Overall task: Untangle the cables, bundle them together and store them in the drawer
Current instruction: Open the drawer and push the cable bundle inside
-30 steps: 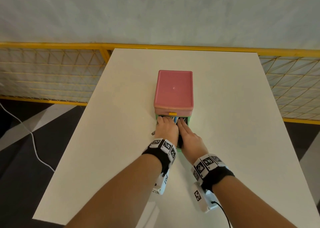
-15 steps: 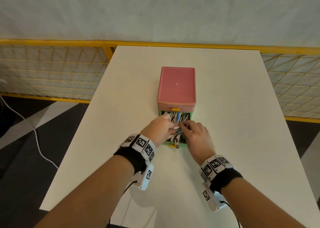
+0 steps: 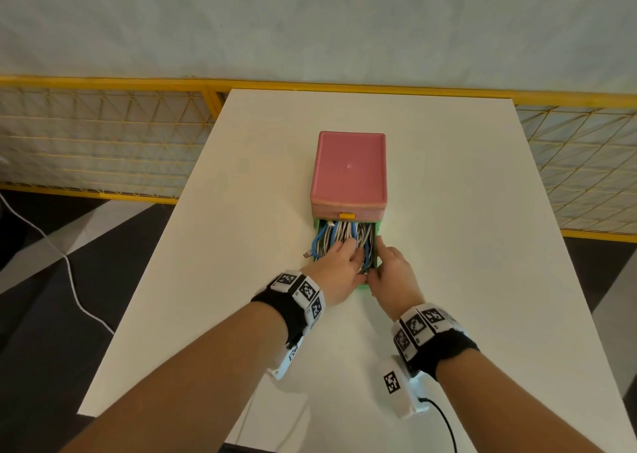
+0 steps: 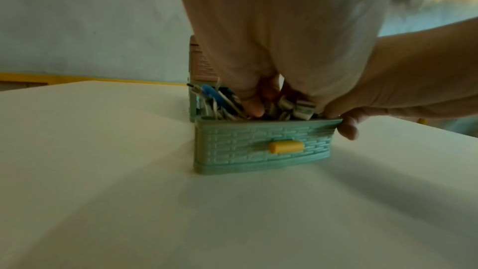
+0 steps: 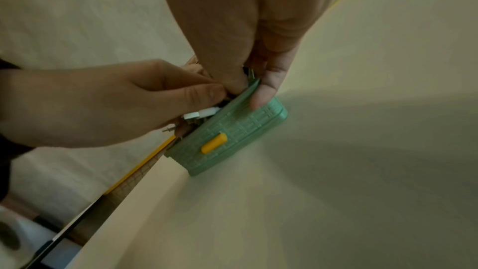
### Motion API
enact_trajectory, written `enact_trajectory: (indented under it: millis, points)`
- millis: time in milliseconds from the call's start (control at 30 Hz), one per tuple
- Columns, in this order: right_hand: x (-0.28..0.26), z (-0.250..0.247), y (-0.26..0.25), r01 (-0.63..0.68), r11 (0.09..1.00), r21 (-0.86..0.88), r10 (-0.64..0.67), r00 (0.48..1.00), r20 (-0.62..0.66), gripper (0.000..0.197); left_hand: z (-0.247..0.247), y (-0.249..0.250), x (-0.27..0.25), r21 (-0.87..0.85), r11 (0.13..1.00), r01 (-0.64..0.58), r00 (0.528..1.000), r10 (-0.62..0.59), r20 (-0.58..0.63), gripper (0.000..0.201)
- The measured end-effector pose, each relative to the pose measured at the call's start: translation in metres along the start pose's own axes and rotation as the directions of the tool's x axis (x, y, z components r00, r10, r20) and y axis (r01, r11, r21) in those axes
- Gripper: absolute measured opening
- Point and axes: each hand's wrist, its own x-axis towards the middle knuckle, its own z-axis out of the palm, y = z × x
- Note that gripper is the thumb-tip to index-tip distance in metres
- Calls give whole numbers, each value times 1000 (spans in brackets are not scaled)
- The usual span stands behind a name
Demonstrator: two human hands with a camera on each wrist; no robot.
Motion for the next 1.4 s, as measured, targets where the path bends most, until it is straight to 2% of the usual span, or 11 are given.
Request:
enact_trajectory:
  millis: [133,200,433,533,633,733,1100,1200,1267,1333,1400]
  points:
    - [0,3,4,-6,1000,26,6,1000,-12,64,3,0,13,-49,997,65,991,-59,117,33]
    - [1,5,5,-9,1000,24,10,1000,-26,64,-3,1,13,-173,979,105,994,-97,53,16]
    - [-4,5,7,210,969,-129,-214,977,-12,58,-30,3,-3,-67,998,18,999,-16,30,29]
    - [-5,4,-1,196,976,-97,-195,981,11,62,-31,-12,-16,-130,990,51,986,-71,-149,26]
    - [-6,3,-5,52,998,-25,-52,999,-6,73,-20,-21,-13,13,997,76,996,-76,35,54]
    - [-2,2,-2,-102,995,2,101,994,38,72,-19,-12,-1,234,971,51,990,-80,117,52]
    - [-1,0,0,-57,998,-19,58,996,65,67,-21,-3,9,284,956,68,990,-101,102,52]
    - [-9,-2,3,139,981,-134,-156,979,-130,59,-22,-10,3,107,993,45,996,-53,73,57]
    - [-13,1,10,362,897,-255,-415,888,-197,40,-25,-13,-3,-23,998,63,996,-61,65,59]
    - [-11,1,18,482,813,-326,-539,836,-107,29,-29,-14,-12,-227,964,139,990,-132,48,54]
    - [-7,-5,18,509,766,-392,-533,844,54,36,-33,-12,-21,-379,908,179,982,-186,17,43]
